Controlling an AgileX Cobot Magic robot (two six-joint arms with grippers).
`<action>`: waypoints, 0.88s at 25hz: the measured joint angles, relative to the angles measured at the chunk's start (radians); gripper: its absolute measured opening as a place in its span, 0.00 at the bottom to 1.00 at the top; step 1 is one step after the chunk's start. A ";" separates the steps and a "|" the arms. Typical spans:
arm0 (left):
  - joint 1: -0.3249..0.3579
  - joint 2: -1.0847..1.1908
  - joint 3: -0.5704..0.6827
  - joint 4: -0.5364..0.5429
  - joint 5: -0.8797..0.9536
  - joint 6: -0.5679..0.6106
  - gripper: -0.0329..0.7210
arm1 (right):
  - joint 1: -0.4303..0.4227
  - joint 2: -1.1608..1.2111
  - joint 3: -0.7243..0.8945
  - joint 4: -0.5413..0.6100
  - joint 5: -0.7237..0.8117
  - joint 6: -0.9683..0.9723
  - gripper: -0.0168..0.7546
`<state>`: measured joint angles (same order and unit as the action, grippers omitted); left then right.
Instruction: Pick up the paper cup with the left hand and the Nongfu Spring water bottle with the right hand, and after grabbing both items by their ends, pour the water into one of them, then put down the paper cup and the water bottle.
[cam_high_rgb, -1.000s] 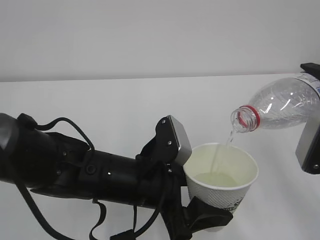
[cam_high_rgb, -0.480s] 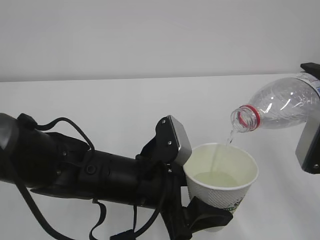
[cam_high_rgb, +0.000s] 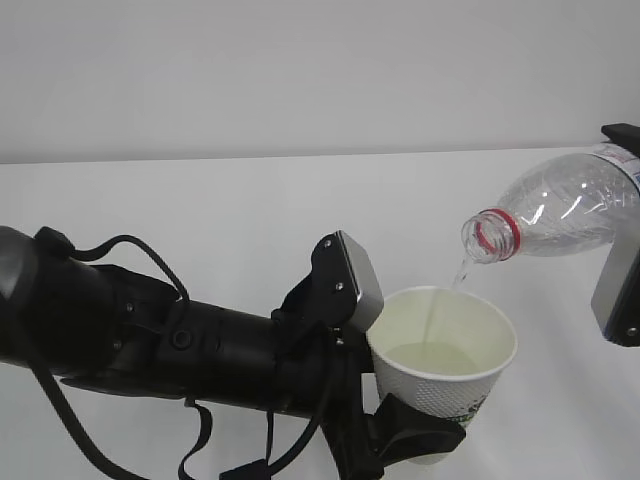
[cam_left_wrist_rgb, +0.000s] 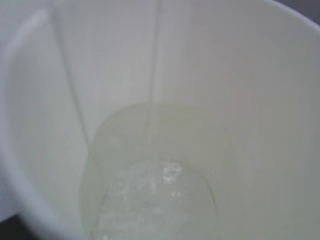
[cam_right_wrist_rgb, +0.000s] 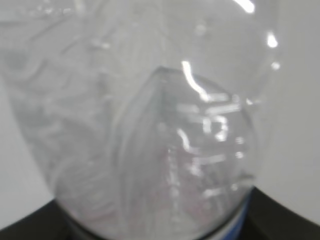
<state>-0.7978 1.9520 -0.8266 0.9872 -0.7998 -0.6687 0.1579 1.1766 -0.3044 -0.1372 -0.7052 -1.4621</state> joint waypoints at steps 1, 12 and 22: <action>0.000 0.000 0.000 0.000 0.000 0.000 0.74 | 0.000 0.000 0.000 0.000 0.000 0.000 0.57; 0.000 0.000 0.000 0.000 0.000 0.000 0.74 | 0.000 0.000 0.000 0.000 -0.002 0.000 0.57; 0.000 0.000 0.000 0.000 0.000 0.000 0.74 | 0.000 0.000 0.000 0.000 -0.002 0.000 0.57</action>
<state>-0.7978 1.9520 -0.8266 0.9872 -0.7998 -0.6687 0.1579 1.1766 -0.3044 -0.1372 -0.7074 -1.4621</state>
